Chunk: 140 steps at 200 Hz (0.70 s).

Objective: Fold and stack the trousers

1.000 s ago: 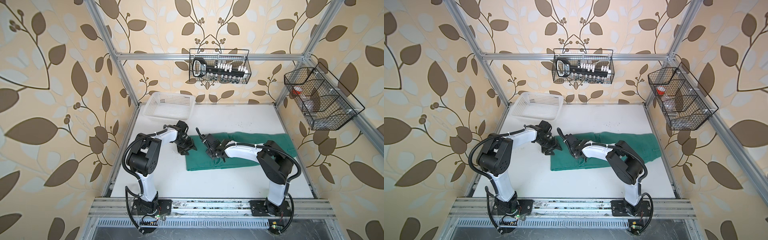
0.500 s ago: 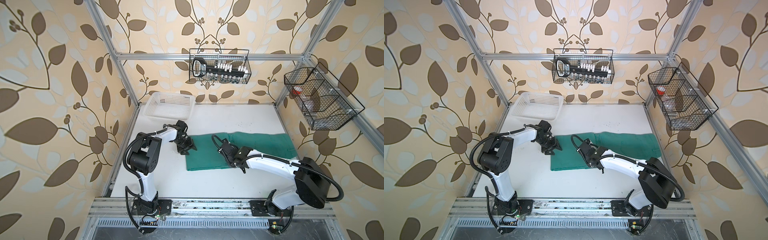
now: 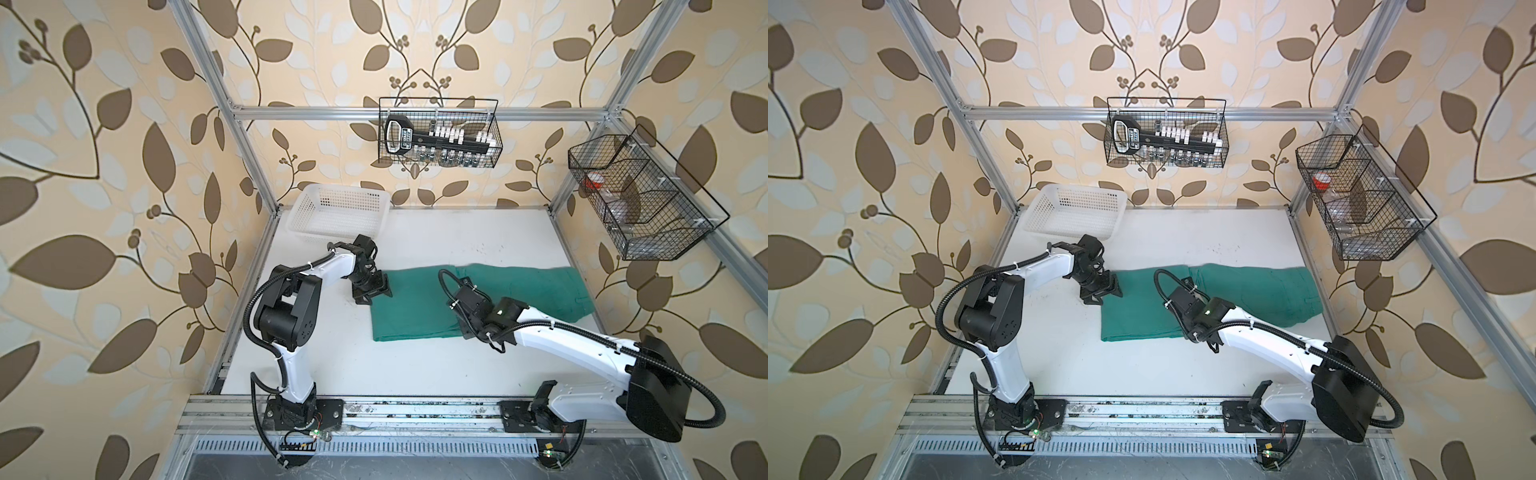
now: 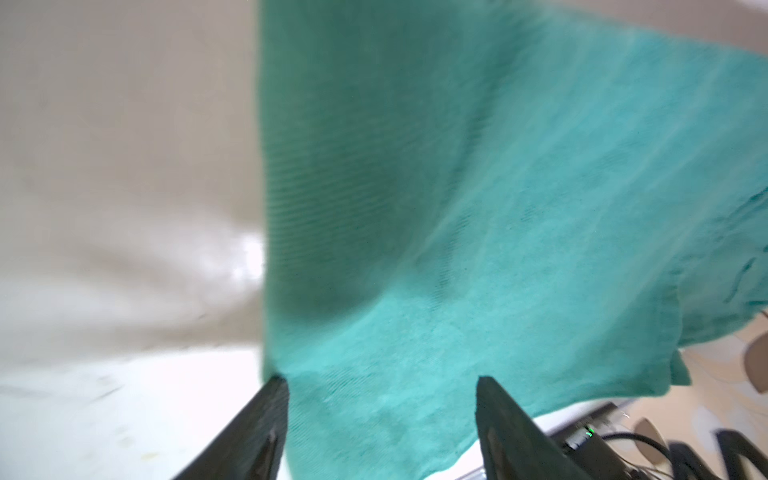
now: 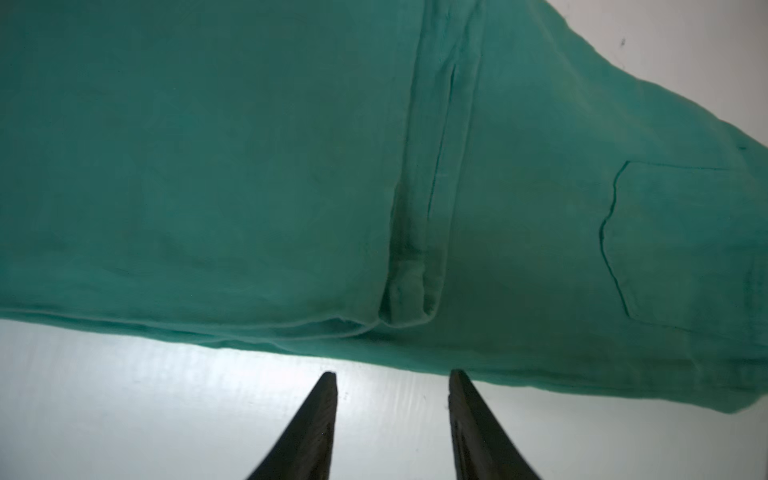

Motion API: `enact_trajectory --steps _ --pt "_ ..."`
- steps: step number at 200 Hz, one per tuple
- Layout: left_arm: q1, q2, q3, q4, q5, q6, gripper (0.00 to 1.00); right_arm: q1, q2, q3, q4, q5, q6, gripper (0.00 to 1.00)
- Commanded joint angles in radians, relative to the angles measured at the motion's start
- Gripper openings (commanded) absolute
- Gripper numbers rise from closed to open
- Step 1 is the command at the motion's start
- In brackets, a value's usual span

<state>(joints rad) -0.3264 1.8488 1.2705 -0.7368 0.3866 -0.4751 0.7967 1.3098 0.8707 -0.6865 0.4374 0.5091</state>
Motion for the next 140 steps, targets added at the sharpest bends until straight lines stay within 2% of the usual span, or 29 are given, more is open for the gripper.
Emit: enact_trajectory --steps 1,28,62,103,140 --pt "0.006 -0.086 0.041 -0.084 -0.096 0.062 0.76 -0.050 0.057 0.045 0.169 -0.136 -0.053 0.44" --pt "0.018 -0.118 0.011 -0.073 -0.103 0.069 0.79 -0.097 0.180 0.096 0.285 -0.221 -0.088 0.40" --pt "0.050 -0.120 -0.046 -0.030 -0.063 0.049 0.79 -0.133 0.283 0.054 0.316 -0.244 -0.101 0.34" --pt "0.064 -0.088 -0.103 0.026 0.021 0.025 0.77 -0.134 0.206 -0.115 0.308 -0.226 -0.036 0.31" --pt "0.063 -0.060 -0.145 0.047 0.044 0.010 0.74 -0.137 0.146 -0.230 0.318 -0.222 0.026 0.30"
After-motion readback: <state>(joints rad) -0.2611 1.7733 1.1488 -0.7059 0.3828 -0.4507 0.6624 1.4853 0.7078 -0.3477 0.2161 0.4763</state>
